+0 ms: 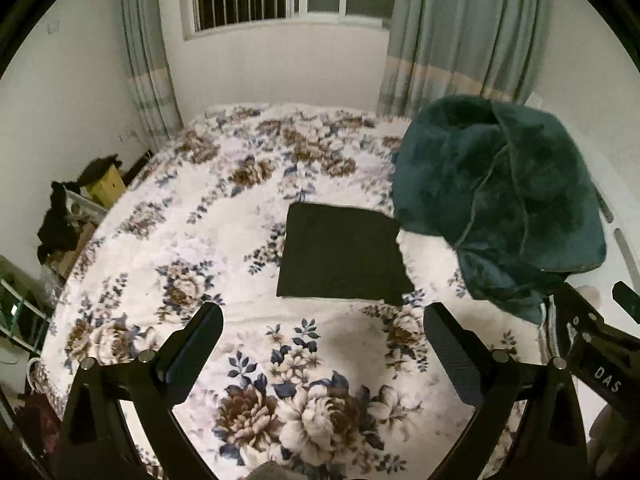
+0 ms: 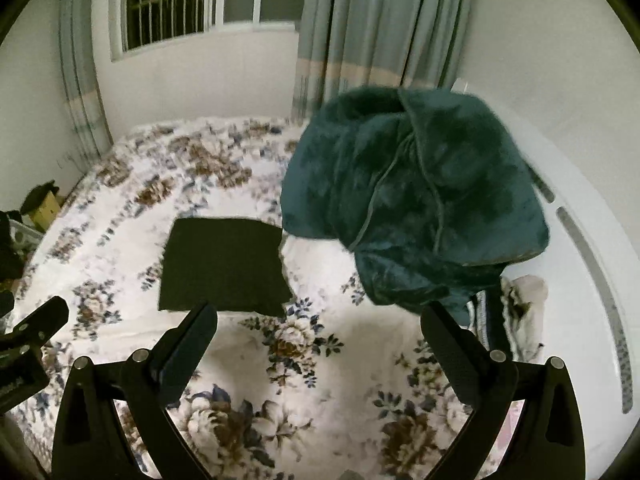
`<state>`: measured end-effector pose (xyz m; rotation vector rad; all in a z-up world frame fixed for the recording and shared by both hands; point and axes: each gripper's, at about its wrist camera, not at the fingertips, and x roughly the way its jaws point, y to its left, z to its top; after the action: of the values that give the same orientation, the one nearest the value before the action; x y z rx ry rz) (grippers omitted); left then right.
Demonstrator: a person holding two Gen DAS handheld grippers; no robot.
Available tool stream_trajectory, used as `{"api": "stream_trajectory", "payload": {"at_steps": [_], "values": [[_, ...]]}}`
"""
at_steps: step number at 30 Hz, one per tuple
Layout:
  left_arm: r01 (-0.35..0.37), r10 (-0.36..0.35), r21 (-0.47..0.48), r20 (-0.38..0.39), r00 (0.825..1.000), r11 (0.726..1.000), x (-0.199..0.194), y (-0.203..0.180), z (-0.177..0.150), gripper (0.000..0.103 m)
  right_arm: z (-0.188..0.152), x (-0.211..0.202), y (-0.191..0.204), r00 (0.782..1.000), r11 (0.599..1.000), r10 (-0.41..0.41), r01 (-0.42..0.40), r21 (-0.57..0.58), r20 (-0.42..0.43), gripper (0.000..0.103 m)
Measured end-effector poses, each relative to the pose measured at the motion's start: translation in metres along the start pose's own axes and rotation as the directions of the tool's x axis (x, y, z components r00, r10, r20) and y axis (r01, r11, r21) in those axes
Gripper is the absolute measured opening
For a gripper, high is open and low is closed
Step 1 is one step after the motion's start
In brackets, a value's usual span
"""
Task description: Fold small clothes
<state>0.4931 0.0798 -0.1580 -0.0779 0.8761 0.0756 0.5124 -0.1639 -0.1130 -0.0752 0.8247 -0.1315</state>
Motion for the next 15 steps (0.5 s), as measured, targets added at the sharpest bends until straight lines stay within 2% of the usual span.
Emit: {"api": "stream_trajectory", "payload": {"at_steps": [7, 12, 15], "values": [[0.015, -0.014, -0.009, 0.086, 0.996, 1.000, -0.096, -0.008, -0.006, 0.102, 0.000, -0.126, -0.018, 0.993, 1.000, 0.024, -0.026, 0.009, 0.116, 0.103], [0.013, -0.013, 0.000, 0.134, 0.991, 1.000, -0.146, -0.010, -0.019, 0.102, -0.007, -0.192, -0.029, 0.983, 0.999, 0.032, -0.034, 0.007, 0.178, 0.103], [0.013, -0.013, 0.000, 0.150, 0.989, 1.000, -0.165, -0.009, -0.025, 0.102, -0.017, -0.221, -0.035, 0.981, 0.999, 0.041, -0.042, 0.003, 0.188, 0.103]]}}
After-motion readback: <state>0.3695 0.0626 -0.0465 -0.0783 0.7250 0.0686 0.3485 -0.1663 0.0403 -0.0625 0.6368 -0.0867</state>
